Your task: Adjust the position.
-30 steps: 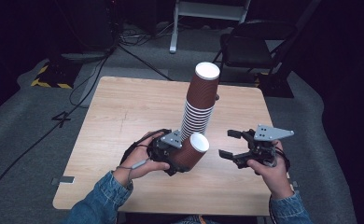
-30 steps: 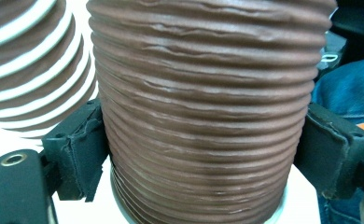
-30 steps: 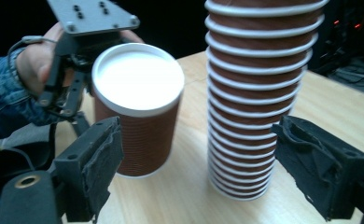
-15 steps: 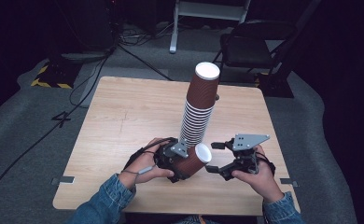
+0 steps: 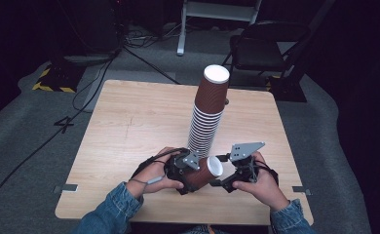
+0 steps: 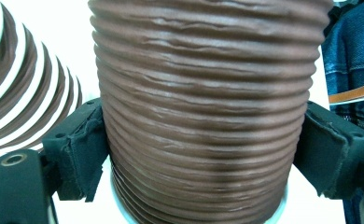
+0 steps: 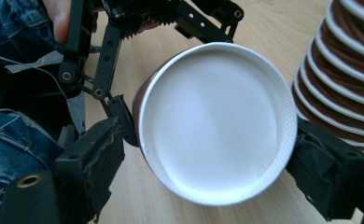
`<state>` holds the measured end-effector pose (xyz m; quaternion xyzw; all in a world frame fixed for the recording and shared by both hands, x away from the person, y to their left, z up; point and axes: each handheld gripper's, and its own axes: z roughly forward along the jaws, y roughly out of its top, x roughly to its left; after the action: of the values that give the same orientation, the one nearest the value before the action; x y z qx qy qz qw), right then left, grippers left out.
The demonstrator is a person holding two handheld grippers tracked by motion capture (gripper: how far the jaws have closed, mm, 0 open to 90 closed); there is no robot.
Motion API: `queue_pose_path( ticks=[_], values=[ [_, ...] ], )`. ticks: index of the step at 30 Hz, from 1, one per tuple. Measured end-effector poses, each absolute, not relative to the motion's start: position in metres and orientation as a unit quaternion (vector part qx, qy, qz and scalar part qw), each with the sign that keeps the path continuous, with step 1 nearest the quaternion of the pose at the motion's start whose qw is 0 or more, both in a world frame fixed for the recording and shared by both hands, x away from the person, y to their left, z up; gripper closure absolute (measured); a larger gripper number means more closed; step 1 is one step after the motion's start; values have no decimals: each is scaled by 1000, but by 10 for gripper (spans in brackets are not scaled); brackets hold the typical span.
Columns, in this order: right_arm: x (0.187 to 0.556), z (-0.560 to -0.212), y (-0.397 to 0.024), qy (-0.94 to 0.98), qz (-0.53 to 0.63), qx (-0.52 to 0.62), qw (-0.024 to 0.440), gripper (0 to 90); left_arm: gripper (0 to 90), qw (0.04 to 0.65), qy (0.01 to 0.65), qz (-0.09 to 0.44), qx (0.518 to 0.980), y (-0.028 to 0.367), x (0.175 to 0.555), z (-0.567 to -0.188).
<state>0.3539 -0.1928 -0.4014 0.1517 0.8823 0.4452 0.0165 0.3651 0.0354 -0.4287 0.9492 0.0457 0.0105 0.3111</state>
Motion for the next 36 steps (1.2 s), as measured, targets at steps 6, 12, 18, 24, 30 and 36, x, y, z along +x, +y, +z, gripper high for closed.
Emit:
queue_pose_path(
  ticks=[6,12,18,24,30,36],
  values=[
    [356,-402,-191,888,435,151,9,230,132,305,40,11,952,34,364,-429],
    [358,-401,-192,891,430,149,-1,248,134,305,38,10,951,34,364,-430],
    [359,-399,-192,893,424,151,-6,252,135,307,39,6,951,34,364,-430],
    [359,-397,-191,894,422,153,-10,255,133,309,40,2,950,35,364,-429],
    [359,-397,-193,890,427,157,-13,255,104,324,52,-5,945,36,365,-430],
    [357,-393,-197,887,433,161,-3,254,93,357,66,10,932,40,363,-428]
  ],
)
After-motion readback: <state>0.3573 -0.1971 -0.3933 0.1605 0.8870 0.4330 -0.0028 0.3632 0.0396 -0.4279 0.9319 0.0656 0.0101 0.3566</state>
